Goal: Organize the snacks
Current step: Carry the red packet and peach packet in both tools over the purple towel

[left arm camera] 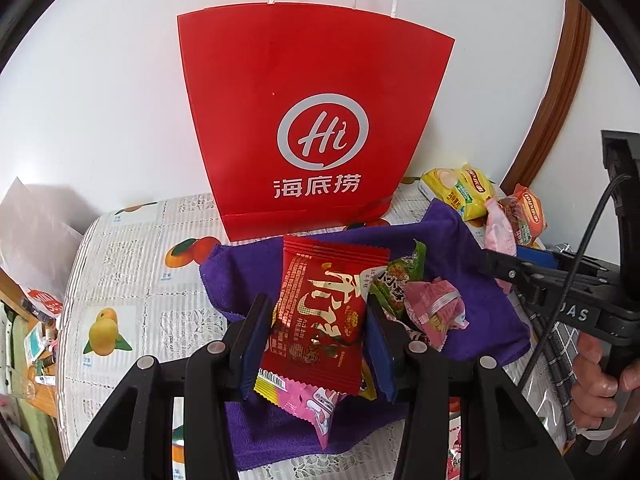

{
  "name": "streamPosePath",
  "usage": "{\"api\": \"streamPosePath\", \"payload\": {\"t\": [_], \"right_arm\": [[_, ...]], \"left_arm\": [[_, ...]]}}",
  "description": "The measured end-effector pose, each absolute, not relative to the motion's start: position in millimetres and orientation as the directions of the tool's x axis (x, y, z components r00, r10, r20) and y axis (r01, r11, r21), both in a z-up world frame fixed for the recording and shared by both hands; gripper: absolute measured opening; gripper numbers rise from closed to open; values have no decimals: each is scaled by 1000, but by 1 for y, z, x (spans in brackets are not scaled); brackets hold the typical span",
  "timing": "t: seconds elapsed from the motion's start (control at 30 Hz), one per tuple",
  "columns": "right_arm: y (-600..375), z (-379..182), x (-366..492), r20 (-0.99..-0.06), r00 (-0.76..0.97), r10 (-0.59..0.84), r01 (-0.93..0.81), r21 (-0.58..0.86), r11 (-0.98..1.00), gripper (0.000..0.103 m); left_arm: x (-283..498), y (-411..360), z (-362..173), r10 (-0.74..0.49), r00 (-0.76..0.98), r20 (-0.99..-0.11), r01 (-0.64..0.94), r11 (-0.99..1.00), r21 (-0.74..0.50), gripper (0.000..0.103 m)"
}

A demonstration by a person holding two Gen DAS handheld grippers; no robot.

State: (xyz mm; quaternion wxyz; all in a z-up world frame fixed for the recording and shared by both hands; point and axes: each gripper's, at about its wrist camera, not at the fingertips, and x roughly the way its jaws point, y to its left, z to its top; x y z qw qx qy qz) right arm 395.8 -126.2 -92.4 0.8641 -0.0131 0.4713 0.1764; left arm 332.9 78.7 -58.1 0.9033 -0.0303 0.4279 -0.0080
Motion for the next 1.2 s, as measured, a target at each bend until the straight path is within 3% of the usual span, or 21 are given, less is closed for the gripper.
{"api": "streamPosePath", "payload": {"t": [1.2], "right_arm": [[-102,-115,397,-865,421,273,-374,109,921,48]], "left_arm": [[333,84,-58,-30,633,-774,-28,998,-62,44]]}}
